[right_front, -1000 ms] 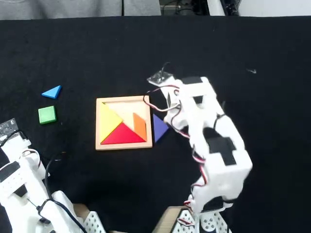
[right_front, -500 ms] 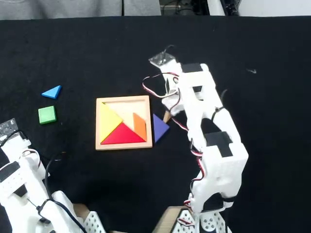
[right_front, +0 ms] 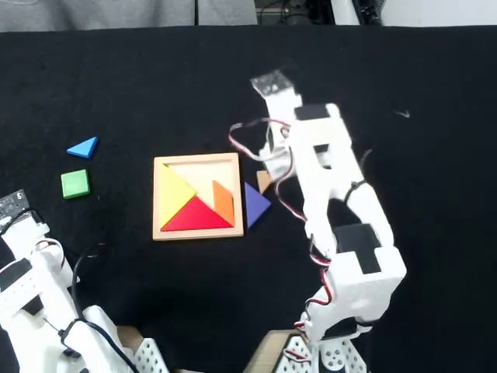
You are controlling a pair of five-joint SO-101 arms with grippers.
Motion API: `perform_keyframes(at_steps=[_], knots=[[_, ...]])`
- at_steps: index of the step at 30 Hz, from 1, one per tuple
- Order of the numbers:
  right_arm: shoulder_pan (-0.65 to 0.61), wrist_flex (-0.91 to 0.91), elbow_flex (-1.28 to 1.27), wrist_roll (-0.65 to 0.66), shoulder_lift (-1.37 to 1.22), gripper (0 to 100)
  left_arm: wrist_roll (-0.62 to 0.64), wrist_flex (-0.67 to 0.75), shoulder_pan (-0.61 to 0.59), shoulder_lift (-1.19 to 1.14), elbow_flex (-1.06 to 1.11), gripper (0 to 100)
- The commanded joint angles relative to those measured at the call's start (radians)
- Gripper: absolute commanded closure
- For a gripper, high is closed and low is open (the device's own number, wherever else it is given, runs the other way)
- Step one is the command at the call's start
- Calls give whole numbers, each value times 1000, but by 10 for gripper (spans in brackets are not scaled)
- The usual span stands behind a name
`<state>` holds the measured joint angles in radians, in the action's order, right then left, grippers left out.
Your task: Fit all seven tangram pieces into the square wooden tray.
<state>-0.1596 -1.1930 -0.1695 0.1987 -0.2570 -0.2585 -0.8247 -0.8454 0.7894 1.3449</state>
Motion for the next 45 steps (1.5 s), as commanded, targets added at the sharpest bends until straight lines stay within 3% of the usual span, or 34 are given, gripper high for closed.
perform_keyframes(at_steps=[1, 4, 18, 35, 39, 45], knots=[[-41, 72, -38, -186, 58, 986, -9, 11, 7, 15, -5, 970], [-49, 71, -41, -241, 58, 986, -9, 11, 7, 15, -4, 970], [37, 58, 133, -192, -170, 986, -9, 11, 7, 15, -4, 970], [-28, 54, 414, -187, -278, 986, -9, 11, 7, 15, -4, 970], [-35, -63, 435, -201, -240, 982, -9, 11, 7, 15, -4, 970], [-80, -258, 410, -391, -142, 796, -9, 11, 7, 15, -4, 970]])
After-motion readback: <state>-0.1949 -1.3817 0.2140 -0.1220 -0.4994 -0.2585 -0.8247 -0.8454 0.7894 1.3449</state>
